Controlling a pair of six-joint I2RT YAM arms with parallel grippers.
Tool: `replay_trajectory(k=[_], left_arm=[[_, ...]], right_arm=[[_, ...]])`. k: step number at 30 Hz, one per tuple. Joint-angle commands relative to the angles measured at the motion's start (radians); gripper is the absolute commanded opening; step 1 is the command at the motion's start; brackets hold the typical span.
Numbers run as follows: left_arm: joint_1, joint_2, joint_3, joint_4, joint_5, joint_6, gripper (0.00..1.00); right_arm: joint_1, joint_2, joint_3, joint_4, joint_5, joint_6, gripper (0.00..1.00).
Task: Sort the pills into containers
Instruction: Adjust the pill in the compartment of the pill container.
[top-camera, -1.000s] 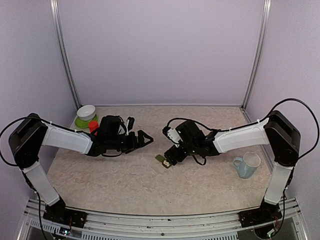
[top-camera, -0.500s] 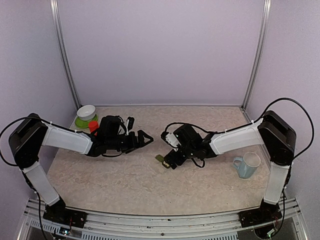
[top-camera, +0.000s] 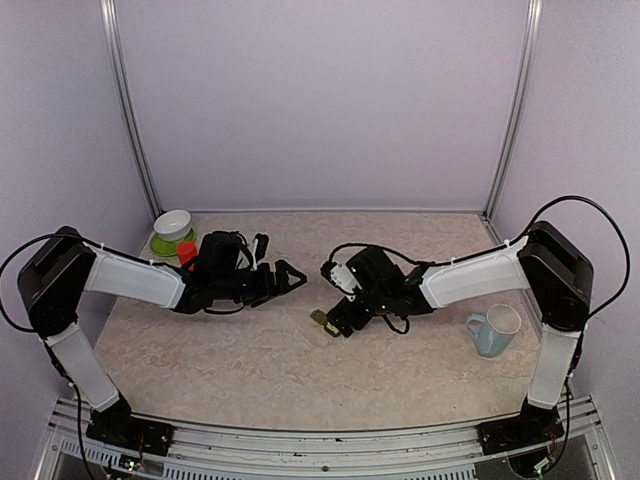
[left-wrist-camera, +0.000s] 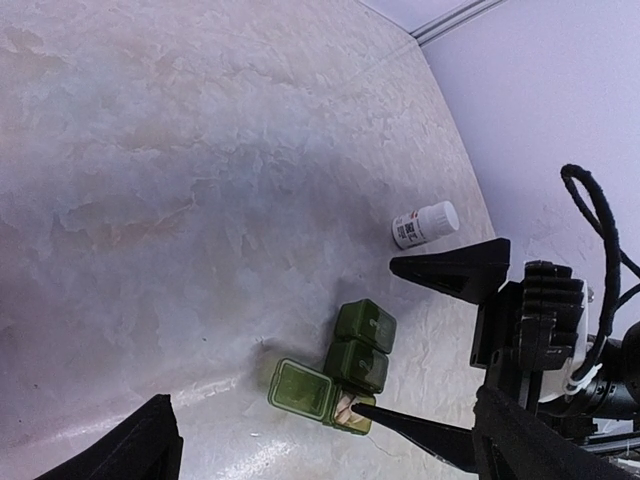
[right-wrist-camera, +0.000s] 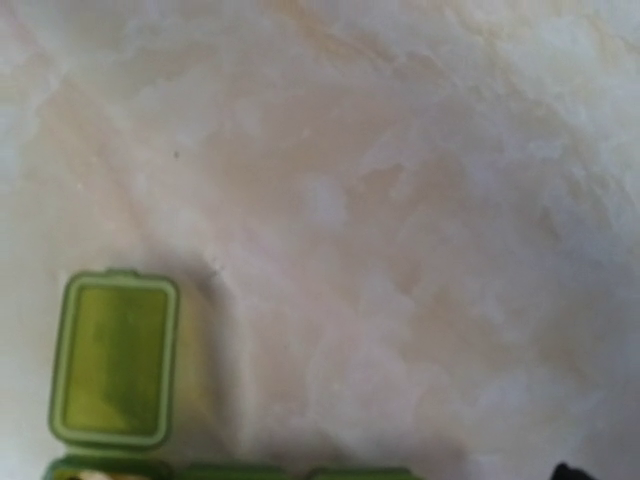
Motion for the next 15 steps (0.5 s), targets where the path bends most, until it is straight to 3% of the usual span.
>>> replay_trajectory(k=[1,15], left_arm=[[0.005,0.014,-0.014,0.041,0.005,-0.008,0.99],[0.004,0.018,-0.026,0.054,0.009,-0.011,0.99]], right_arm=[[0.011,-0.026,0.036,0.001,0.002,-0.012,1.0],[0.011,0.024,0.045,0.003,0.016,-0.011,1.0]])
